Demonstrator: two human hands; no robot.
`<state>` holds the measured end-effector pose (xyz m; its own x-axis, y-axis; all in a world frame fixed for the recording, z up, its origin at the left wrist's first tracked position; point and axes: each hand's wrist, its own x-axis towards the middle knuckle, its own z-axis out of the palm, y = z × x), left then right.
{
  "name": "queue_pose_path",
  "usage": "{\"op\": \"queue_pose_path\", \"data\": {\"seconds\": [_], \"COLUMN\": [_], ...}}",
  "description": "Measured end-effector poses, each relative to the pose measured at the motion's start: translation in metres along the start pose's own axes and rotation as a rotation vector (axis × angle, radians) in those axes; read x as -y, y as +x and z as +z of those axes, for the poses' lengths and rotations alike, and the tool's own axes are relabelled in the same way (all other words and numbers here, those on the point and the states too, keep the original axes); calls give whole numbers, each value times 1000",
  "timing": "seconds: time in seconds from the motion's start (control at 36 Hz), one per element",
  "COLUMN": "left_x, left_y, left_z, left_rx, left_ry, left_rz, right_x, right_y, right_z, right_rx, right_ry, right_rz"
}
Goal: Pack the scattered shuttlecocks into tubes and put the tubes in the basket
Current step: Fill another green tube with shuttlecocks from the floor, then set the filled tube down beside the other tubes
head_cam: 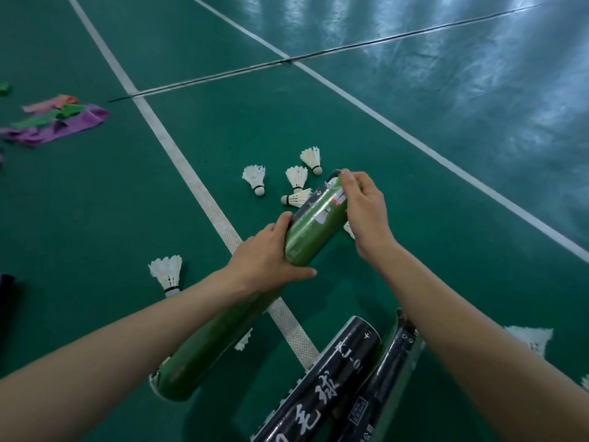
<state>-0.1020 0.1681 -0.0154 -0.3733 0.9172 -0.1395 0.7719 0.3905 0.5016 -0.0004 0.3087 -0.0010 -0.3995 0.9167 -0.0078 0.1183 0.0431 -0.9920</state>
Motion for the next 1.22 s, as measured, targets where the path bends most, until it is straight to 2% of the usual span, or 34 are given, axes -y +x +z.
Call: {"op": "queue_pose_path", "data": {"seconds": [0.06,0.17,0.31,0.44,0.56,0.72,0.83,0.89,0.97,1.03,1.14,1.22], "left_x": [-7,-20,-35,-67,-86,-111,-104,-89,-63,-52,-38,-29], "left_y": [9,27,28,15,8,-11,-21,-23,-31,-38,-44,-40], "left_z": [-5,-10,7,38,65,115,132,139,153,161,170,170], "left_rx": [29,135,390,563,686,896,786,698,447,338,313,315], "left_ry": [17,-34,-337,-473,-518,-487,-151,-79,54,156,165,-41], "left_rz": [6,-40,-44,45,120,177,298,289,326,341,185,42], "right_x": [1,-10,-17,-19,-25,-58,-81,-96,-116,-128,-147,-154], "right_y": [9,17,12,4,-17,-66,-85,-94,-106,-108,-110,-117], "right_z": [-1,-5,-30,-69,-110,-172,-196,-204,-204,-198,-185,-178], "right_rx": [-27,-20,-21,-77,-107,-117,-109,-119,-146,-135,-145,-179], "right_ry": [49,246,109,-137,-284,-363,-398,-415,-460,-467,-423,-380], "right_rz": [38,286,364,404,450,621,722,758,777,799,828,821]}}
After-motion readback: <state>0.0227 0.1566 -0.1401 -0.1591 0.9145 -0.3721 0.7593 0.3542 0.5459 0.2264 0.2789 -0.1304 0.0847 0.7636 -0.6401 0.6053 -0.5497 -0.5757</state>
